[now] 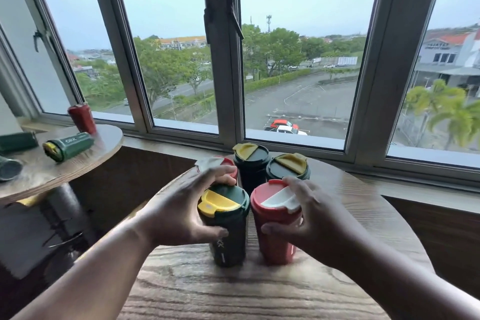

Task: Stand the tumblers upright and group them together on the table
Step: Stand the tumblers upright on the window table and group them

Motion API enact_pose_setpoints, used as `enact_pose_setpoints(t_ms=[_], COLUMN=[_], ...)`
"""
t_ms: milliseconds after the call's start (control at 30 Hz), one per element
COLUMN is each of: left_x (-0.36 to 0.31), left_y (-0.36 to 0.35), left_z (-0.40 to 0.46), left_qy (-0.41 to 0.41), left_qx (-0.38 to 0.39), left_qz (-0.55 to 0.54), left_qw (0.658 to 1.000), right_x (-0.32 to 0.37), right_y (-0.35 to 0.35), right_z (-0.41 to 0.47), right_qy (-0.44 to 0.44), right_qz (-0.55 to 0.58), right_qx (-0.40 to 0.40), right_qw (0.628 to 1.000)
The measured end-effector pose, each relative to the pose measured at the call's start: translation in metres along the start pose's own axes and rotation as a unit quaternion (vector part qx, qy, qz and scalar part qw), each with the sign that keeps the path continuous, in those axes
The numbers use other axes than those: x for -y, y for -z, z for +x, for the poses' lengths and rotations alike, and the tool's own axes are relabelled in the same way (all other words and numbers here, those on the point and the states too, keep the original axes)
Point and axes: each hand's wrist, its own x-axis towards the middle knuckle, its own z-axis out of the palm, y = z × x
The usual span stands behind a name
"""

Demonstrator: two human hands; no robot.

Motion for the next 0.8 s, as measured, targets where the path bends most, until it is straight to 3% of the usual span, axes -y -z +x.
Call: enact_pose_setpoints(t_ms=[167, 267, 400, 467, 600, 700, 800], left_x=[0.01, 0.02, 0.048, 0.063, 0.08, 0.088, 0.095], left_y=[0.008, 0.014, 0.021, 0.02, 0.011, 0.006, 0.006], left_z=[0.004, 0.01, 0.03, 0.039, 0.046, 0.047, 0.049], left_qy=[-0.031, -0.043, 0.025, 0.068, 0.132, 0.129, 0.126], left_qx=[-0.006, -0.066, -0.165, -0.151, -0.056, -0.028, -0.023], left_qz=[0.082, 0.017, -0.051, -0.073, -0.238, -0.339, -0.362], left_qw=[0.996, 0.997, 0.985, 0.984, 0.961, 0.932, 0.923], right_x=[0.005, 0.004, 0.008, 0.001, -0.027, -0.038, -0.039], right_y=[0.005, 0.007, 0.024, 0.029, 0.024, 0.017, 0.01], right_z=[-0.002, -0.003, 0.006, 0.022, 0.059, 0.078, 0.086], right_qy=[-0.009, -0.037, -0.089, -0.101, -0.125, -0.151, -0.163], right_qz=[-0.014, -0.002, 0.016, 0.036, 0.1, 0.191, 0.258], right_qx=[0.013, 0.003, -0.064, -0.117, -0.157, -0.115, -0.058], right_qw=[1.0, 0.999, 0.994, 0.987, 0.975, 0.963, 0.951])
